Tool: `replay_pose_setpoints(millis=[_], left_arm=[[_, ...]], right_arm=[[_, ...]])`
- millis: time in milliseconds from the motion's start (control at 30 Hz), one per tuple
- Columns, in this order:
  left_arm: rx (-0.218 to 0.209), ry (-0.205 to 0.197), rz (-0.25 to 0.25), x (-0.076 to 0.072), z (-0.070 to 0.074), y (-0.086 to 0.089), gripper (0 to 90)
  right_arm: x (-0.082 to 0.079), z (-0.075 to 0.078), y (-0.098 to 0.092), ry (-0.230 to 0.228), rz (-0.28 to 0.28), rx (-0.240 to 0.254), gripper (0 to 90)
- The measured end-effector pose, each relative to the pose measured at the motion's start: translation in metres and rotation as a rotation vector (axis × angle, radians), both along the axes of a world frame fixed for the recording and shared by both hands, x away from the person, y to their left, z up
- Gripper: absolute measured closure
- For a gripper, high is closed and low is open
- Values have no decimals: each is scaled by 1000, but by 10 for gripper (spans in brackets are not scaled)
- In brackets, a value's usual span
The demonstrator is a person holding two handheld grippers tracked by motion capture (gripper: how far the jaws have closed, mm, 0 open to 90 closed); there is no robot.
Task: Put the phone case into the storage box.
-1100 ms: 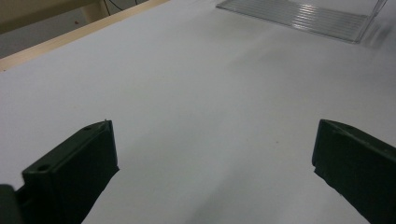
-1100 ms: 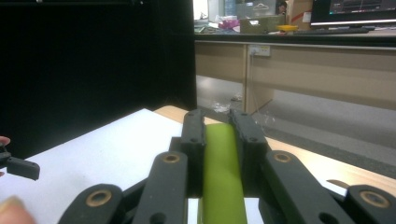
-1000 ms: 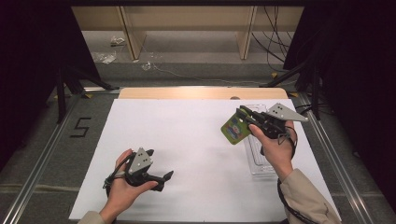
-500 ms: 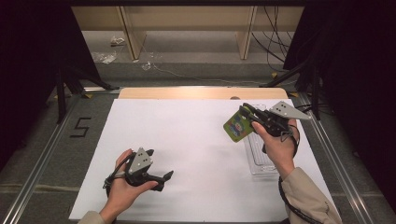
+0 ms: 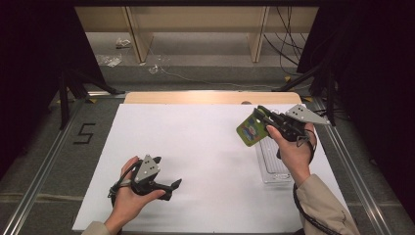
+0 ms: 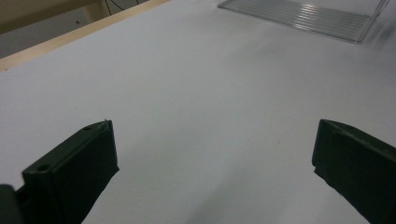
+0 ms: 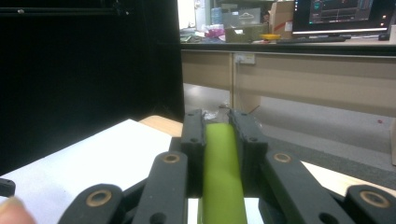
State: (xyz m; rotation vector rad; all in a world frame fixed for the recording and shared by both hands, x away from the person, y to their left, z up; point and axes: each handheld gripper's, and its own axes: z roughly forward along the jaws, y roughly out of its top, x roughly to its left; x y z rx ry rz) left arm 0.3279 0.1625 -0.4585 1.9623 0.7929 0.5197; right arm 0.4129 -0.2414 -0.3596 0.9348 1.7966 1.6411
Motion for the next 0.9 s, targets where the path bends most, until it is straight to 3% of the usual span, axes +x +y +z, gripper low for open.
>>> replay_pose_setpoints(millis=[700, 900], left_arm=[[-1, 0, -1, 0, 0, 0, 0], [-1, 0, -2, 0, 0, 0, 0]], right_arm=[[1, 1, 1, 1, 4, 0, 776], [2, 1, 2, 2, 30, -11, 776]])
